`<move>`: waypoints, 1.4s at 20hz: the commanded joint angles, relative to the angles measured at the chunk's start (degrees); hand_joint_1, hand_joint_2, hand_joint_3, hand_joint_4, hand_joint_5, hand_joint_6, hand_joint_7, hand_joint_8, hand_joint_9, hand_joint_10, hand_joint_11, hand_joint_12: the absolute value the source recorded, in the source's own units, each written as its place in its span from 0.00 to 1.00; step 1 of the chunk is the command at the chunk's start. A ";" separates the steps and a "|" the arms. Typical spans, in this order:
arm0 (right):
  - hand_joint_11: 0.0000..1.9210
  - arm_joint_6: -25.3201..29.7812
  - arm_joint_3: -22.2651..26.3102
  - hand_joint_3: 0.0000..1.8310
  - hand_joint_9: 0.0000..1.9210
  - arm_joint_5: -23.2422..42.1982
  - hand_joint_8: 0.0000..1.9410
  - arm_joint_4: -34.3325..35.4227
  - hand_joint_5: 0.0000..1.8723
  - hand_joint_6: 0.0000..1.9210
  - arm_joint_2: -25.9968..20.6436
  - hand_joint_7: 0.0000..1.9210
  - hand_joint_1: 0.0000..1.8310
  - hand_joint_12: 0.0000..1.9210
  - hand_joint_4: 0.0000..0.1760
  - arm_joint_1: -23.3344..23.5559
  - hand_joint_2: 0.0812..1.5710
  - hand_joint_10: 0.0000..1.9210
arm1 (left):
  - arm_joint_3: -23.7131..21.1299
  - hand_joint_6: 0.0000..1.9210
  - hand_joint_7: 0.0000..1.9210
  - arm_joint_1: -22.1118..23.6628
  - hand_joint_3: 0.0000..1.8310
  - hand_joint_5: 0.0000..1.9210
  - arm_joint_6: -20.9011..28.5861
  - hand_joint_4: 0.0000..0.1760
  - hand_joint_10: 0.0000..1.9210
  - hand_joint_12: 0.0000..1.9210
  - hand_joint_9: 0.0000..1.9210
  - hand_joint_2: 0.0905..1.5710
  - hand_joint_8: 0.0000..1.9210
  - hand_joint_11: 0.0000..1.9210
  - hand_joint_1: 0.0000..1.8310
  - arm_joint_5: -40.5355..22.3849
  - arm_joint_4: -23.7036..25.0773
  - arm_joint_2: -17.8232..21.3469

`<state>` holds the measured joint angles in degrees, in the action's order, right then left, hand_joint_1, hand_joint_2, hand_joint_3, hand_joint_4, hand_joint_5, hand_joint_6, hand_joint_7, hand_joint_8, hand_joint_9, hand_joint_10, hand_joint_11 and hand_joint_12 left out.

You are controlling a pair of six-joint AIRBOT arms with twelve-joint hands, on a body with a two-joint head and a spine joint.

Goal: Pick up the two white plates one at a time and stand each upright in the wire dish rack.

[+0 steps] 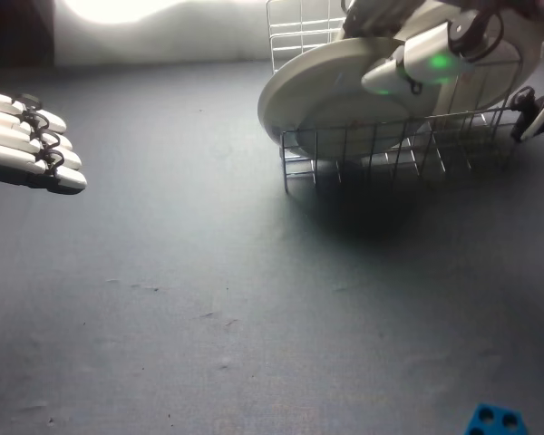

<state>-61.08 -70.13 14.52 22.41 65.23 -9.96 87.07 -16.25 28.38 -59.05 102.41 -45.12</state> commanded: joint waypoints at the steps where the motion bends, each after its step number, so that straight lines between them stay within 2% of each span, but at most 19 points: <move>1: 0.27 0.51 -0.27 0.00 0.51 6.88 0.00 -0.31 0.50 0.01 -0.20 0.51 0.59 0.45 0.00 0.57 0.61 0.00 | -0.05 0.00 0.06 0.36 0.00 0.06 0.01 0.00 0.00 0.07 0.05 0.70 0.00 0.00 0.00 -0.51 -4.06 0.34; 8: 0.24 0.51 -0.25 0.00 0.47 6.88 0.00 -0.30 0.48 0.00 -0.16 0.48 0.58 0.47 0.00 1.17 0.61 0.00 | -0.14 0.00 0.07 0.36 0.00 0.07 -0.04 0.00 0.00 0.09 0.06 0.70 0.00 0.00 0.00 -0.70 -4.01 0.32; 10: 0.25 0.52 -0.25 0.00 0.48 6.87 0.00 -0.30 0.48 0.00 -0.23 0.49 0.58 0.47 0.00 2.15 0.61 0.00 | -0.23 0.00 0.06 0.36 0.00 0.06 -0.04 0.00 0.00 0.08 0.05 0.70 0.00 0.00 0.00 -0.87 -3.94 0.33; 11: 0.22 0.52 -0.24 0.00 0.46 6.87 0.00 -0.29 0.47 0.00 -0.33 0.47 0.55 0.48 0.00 2.66 0.63 0.00 | -0.24 0.00 0.06 0.36 0.00 0.06 -0.04 0.00 0.00 0.07 0.05 0.70 0.00 0.00 0.00 -0.97 -3.94 0.33; 15: 0.21 0.49 0.30 0.00 0.44 6.84 0.00 -0.31 0.46 0.00 -1.46 0.46 0.57 0.48 0.00 5.14 0.62 0.00 | -0.50 0.00 0.07 0.43 0.00 0.07 -0.04 0.00 0.00 0.08 0.06 0.70 0.00 0.00 0.00 -1.72 -3.94 0.34; 18: 0.19 0.33 3.13 0.00 0.43 7.00 0.00 -4.03 0.44 0.00 -3.86 0.44 0.55 0.47 0.00 7.41 0.64 0.00 | -1.08 0.00 0.06 0.82 0.00 0.06 -0.15 0.00 0.00 0.06 0.05 0.70 0.00 0.00 0.00 -2.29 -3.15 0.34; 21: 0.20 0.17 8.31 0.00 0.43 11.54 0.00 -13.28 0.45 0.00 -7.64 0.45 0.55 0.48 0.00 8.48 0.63 0.00 | -1.90 0.00 0.06 1.26 0.00 0.07 -0.54 0.00 0.00 0.07 0.05 0.70 0.00 0.00 0.00 -2.68 -2.42 0.39; 23: 0.19 0.15 10.43 0.00 0.43 11.98 0.00 -16.79 0.44 0.00 -9.60 0.44 0.54 0.50 0.00 8.50 0.63 0.00 | -2.58 0.00 0.06 1.25 0.00 0.06 -0.54 0.00 0.00 0.07 0.05 0.70 0.00 0.00 0.00 -2.90 -2.41 0.41; 25: 0.21 -1.17 12.36 0.00 0.45 11.99 0.01 -17.60 0.45 0.00 -11.77 0.46 0.56 0.50 0.00 7.63 0.61 0.01 | -3.72 0.00 0.06 1.67 0.00 0.06 -0.54 0.00 0.00 0.08 0.05 0.70 0.00 0.00 0.00 -2.58 -2.41 0.40; 28: 0.22 -2.45 14.44 0.00 0.45 11.98 0.00 -17.60 0.45 0.00 -14.86 0.46 0.55 0.48 0.00 5.70 0.61 0.00 | -5.56 0.00 0.05 3.76 0.00 0.05 -0.62 0.00 0.00 0.05 0.04 0.70 0.00 0.00 0.00 -1.92 -0.32 0.41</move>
<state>-63.31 -55.72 19.68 4.86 50.46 -5.10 81.25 -12.86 27.90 -60.51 105.69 -45.17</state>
